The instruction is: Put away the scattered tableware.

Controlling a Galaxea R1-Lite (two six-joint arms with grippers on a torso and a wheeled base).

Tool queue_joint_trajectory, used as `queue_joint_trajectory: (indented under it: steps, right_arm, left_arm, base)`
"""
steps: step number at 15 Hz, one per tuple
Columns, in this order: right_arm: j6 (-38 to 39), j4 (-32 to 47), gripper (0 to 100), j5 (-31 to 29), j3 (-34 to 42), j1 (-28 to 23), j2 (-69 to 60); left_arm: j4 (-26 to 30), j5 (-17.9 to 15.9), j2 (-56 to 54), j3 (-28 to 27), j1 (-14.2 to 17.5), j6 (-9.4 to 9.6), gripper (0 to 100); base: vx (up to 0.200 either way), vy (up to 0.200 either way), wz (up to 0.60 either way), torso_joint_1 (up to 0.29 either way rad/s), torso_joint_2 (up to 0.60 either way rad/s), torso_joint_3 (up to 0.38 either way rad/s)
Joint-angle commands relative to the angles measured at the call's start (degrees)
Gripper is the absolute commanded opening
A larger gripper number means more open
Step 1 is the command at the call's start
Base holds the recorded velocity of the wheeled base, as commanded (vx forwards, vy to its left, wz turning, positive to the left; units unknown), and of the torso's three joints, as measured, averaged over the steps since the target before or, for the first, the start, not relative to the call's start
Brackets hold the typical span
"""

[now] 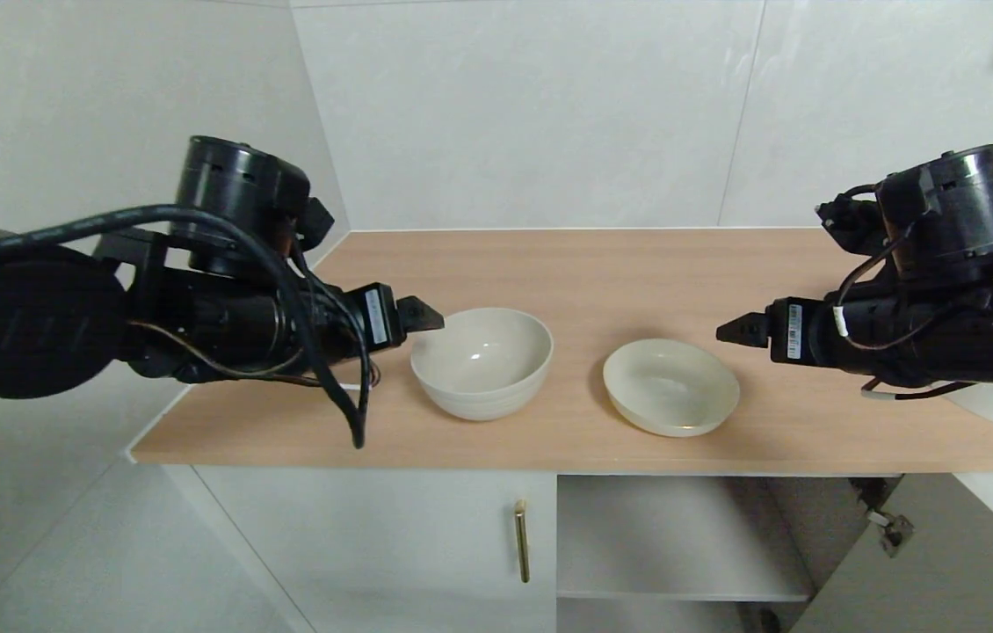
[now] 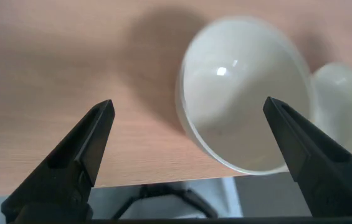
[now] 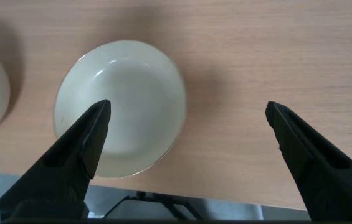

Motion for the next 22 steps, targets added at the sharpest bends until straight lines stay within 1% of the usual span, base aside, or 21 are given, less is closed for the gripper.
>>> queue_joint_trajectory:
  steps: [1, 6, 7, 13, 16, 19, 21, 22]
  right_arm:
    - [0.10, 0.06, 100, 0.01, 0.06, 0.09, 0.27]
    - [0.28, 0.06, 100, 0.01, 0.15, 0.09, 0.18]
    - [0.28, 0.06, 100, 0.01, 0.24, 0.09, 0.00]
    - [0.28, 0.06, 100, 0.01, 0.76, 0.09, 0.00]
    - [0.63, 0.06, 100, -0.07, 0.85, 0.09, 0.18]
    - [0.54, 0.06, 100, -0.95, 0.76, 0.09, 2.20]
    - [0.63, 0.06, 100, -3.24, 0.50, 0.09, 5.45]
    - [0.63, 0.06, 100, -3.41, 0.41, 0.09, 6.60]
  left_arm:
    - [-0.10, 0.05, 3.63, 0.04, -0.41, -0.04, 100]
    - [-0.36, -0.12, 5.83, -0.05, -0.50, 0.14, 100]
    - [-0.89, -0.12, 5.83, -0.05, -0.50, 0.14, 0]
    - [-0.89, -0.03, 4.77, 0.21, -1.56, 0.23, 0]
    - [-0.89, -0.12, -0.41, 1.53, -2.52, 0.40, 0]
    - [-0.89, -0.21, -6.83, 3.55, -4.02, 2.25, 0]
    - [-0.89, -0.21, -8.67, 3.82, -4.19, 2.69, 0]
    - [-0.89, -0.12, -9.11, 3.90, -4.54, 2.78, 0]
  base:
    - [0.000, 0.000, 0.00, 0.000, 0.00, 0.000]
    - [0.000, 0.000, 0.00, 0.000, 0.00, 0.000]
    - [0.000, 0.000, 0.00, 0.000, 0.00, 0.000]
    - [0.000, 0.000, 0.00, 0.000, 0.00, 0.000]
    - [0.000, 0.000, 0.00, 0.000, 0.00, 0.000]
    - [0.000, 0.000, 0.00, 0.000, 0.00, 0.000]
    - [0.000, 0.000, 0.00, 0.000, 0.00, 0.000]
    - [0.000, 0.000, 0.00, 0.000, 0.00, 0.000]
